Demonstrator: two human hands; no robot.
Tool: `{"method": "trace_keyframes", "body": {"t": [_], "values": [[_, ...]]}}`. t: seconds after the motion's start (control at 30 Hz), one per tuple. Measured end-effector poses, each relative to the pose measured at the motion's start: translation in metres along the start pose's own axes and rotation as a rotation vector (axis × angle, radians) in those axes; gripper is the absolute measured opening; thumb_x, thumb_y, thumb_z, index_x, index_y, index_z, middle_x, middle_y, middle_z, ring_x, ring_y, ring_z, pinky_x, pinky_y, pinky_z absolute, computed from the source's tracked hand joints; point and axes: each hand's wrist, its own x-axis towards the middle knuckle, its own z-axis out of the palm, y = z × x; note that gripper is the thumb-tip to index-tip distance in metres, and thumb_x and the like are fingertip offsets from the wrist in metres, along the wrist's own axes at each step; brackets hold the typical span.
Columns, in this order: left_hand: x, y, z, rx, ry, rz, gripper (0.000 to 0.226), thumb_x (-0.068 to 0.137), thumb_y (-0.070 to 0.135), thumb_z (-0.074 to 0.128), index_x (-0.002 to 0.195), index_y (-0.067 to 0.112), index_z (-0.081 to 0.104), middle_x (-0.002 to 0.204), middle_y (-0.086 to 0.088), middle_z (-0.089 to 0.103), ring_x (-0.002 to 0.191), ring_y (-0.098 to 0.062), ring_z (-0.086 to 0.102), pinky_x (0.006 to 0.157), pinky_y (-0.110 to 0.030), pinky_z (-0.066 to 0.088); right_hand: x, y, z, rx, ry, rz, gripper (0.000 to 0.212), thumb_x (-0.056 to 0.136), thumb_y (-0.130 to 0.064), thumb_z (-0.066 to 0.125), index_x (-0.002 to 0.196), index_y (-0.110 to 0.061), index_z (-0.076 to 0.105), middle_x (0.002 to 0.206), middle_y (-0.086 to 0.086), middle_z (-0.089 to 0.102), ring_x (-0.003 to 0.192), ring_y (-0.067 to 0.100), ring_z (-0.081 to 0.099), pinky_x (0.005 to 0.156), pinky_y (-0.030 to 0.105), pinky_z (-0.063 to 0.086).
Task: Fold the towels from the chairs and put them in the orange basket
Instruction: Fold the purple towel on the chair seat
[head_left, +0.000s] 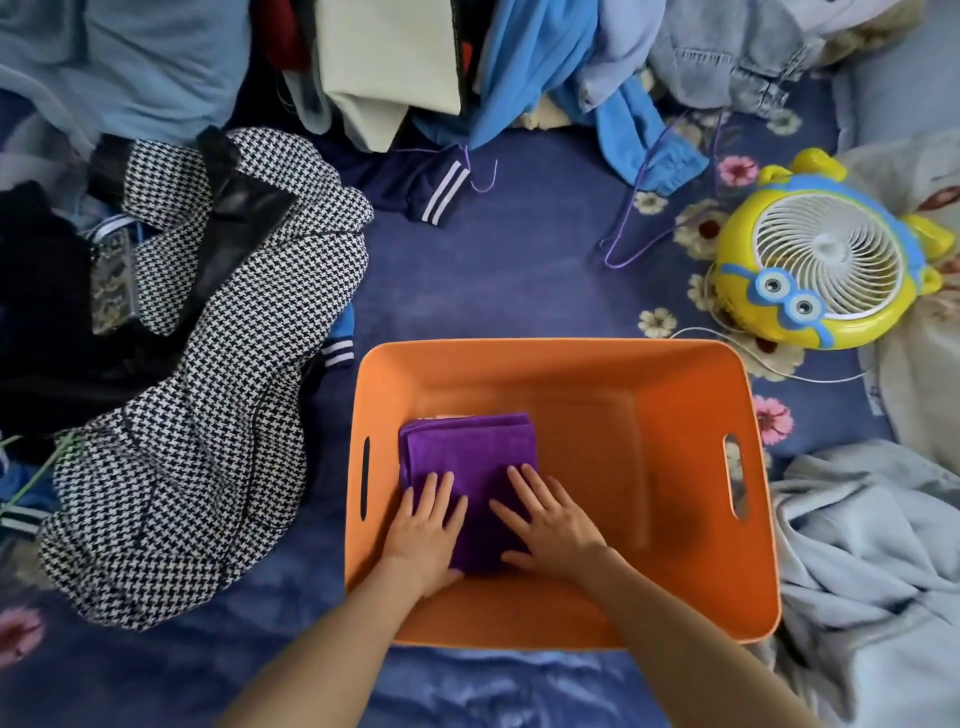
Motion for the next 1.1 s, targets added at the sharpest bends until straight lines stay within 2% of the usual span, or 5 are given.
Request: {"method": "trace_keyframes", "body": {"t": [0.07, 0.23, 0.8, 0.97, 1.1], "values": [[0.005, 0.001, 0.001, -0.084, 0.082, -0.028, 0.088, 0.089, 0.062, 0.034, 0.147, 0.015, -0.013, 0.147, -0.015, -0.033, 0.140, -0.033, -0.022, 0.115, -0.047, -0.005, 0.002, 0.000, -0.001, 0.001, 0.009, 0.030, 0.072, 0.066, -0.068, 0.062, 0.126, -0.029, 0.058, 0.140, 0.018, 0.043, 0.123, 0.031, 0.051, 0.091, 0.044, 0.049], [0.023, 0.004, 0.004, -0.115, 0.126, -0.082, 0.095, 0.089, 0.054, 0.047, 0.146, 0.016, -0.019, 0.150, -0.015, -0.030, 0.141, -0.032, -0.021, 0.116, -0.044, -0.001, 0.014, 0.003, 0.013, -0.092, -0.094, 0.038, 0.084, 0.091, -0.054, 0.042, 0.147, -0.025, -0.014, 0.151, 0.015, -0.028, 0.142, 0.031, -0.019, 0.115, 0.048, 0.000], [-0.083, 0.012, -0.061, 0.015, 0.347, -0.084, 0.082, 0.092, 0.043, 0.046, 0.149, 0.014, -0.006, 0.155, -0.016, -0.015, 0.144, -0.032, -0.011, 0.116, -0.046, 0.002, -0.098, 0.014, -0.087, -0.034, 0.174, 0.237, 0.072, 0.091, -0.042, 0.049, 0.149, -0.025, 0.009, 0.156, 0.016, -0.007, 0.145, 0.031, -0.004, 0.115, 0.048, 0.003], [-0.128, 0.003, -0.108, 0.123, 0.636, -0.094, 0.097, 0.033, 0.049, 0.089, 0.119, 0.011, 0.064, 0.133, -0.022, 0.051, 0.115, -0.035, 0.057, 0.084, -0.046, 0.051, -0.147, 0.029, -0.146, -0.097, 0.376, 0.311, 0.063, 0.093, -0.036, 0.045, 0.148, -0.020, 0.019, 0.157, 0.017, -0.002, 0.145, 0.031, -0.007, 0.115, 0.047, 0.000], [-0.159, -0.003, -0.165, 0.119, 0.808, -0.152, 0.093, 0.036, 0.042, 0.090, 0.119, 0.009, 0.063, 0.129, -0.021, 0.055, 0.115, -0.036, 0.057, 0.083, -0.047, 0.052, -0.177, 0.041, -0.195, -0.181, 0.468, 0.355, 0.063, 0.094, -0.038, 0.045, 0.147, -0.018, 0.019, 0.157, 0.015, -0.003, 0.145, 0.030, -0.008, 0.115, 0.048, 0.000]]}}
